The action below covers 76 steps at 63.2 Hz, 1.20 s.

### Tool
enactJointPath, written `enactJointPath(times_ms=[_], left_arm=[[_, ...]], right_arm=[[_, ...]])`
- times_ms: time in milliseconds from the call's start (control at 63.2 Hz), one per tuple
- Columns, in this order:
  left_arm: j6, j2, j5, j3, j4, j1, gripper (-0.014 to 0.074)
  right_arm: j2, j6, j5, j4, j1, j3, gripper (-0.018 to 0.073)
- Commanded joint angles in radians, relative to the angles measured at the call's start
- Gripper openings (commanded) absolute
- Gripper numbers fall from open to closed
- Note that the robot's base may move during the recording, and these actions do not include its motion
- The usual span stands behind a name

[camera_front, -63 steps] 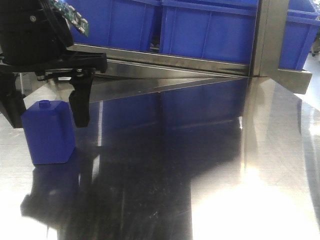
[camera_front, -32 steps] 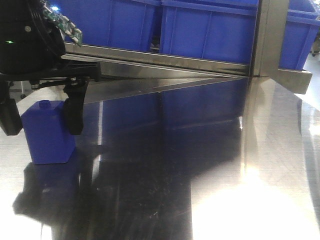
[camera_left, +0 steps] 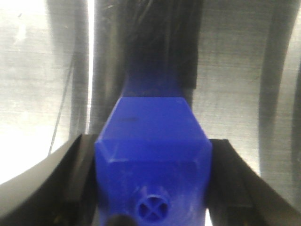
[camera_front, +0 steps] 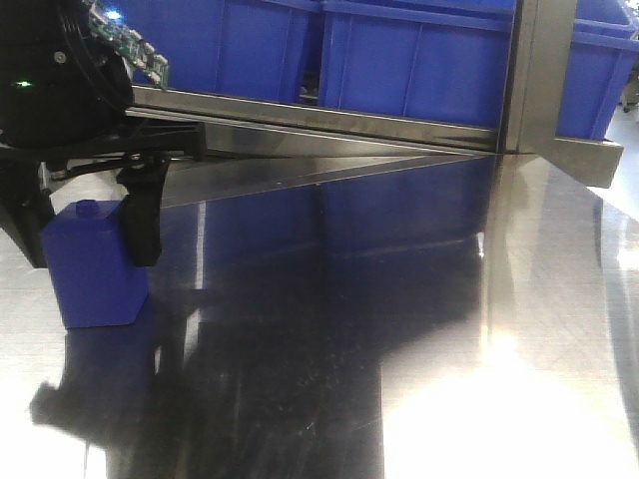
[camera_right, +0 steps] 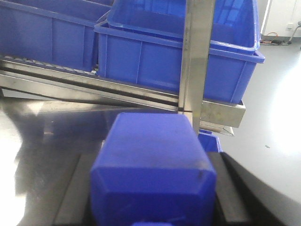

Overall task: Pick and sort blue part to right shelf
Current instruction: 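Lift the blue part with the left gripper off the table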

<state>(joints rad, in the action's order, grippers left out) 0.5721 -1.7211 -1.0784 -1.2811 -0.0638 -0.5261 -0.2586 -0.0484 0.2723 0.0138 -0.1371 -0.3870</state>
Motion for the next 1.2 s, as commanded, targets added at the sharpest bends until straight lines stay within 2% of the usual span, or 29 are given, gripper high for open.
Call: enactJointPath(times_ms=[0,190,269,475,618,792,887,982,1188], left_arm=[[0.011,0.042,0.01,-0.021,-0.002,0.0,0.0383],[0.01,0.079,0.008,-0.021,0.0,0.0,0.0341],[-0.019,0.123,0.006,-0.018,0.002,0.0,0.0329],[-0.357,0.302,0.109,0.077,0.079,0.002,0.0314],[-0.49,0.436,0.244,0.207,0.105,0.002,0.0314],[-0.507,0.64,0.548,0.391,0.105,0.002,0.0314],[-0.507,0.724,0.669,0.466,0.105,0.012,0.0314],[-0.507,0.802,0.73,0.527,0.112,0.059,0.0314],[-0.507,0.951,0.77,0.621,0.1,0.239,0.0314]], right_arm=[[-0.006,0.007,-0.087,0.001,0.008,-0.031,0.0465],[-0.006,0.007,-0.087,0.001,0.008,-0.031,0.0465],[-0.006,0.007,-0.087,0.001,0.008,-0.031,0.0465],[-0.006,0.007,-0.087,0.001,0.008,-0.031,0.0465],[-0.006,0.007,-0.087,0.001,0.008,-0.031,0.0465],[-0.006,0.007,-0.087,0.001,0.008,-0.031,0.0465],[-0.006,0.007,-0.087,0.001,0.008,-0.031,0.0465],[-0.006,0.007,-0.087,0.001,0.008,-0.031,0.0465],[-0.006,0.007,-0.087,0.001,0.008,-0.031,0.0465]])
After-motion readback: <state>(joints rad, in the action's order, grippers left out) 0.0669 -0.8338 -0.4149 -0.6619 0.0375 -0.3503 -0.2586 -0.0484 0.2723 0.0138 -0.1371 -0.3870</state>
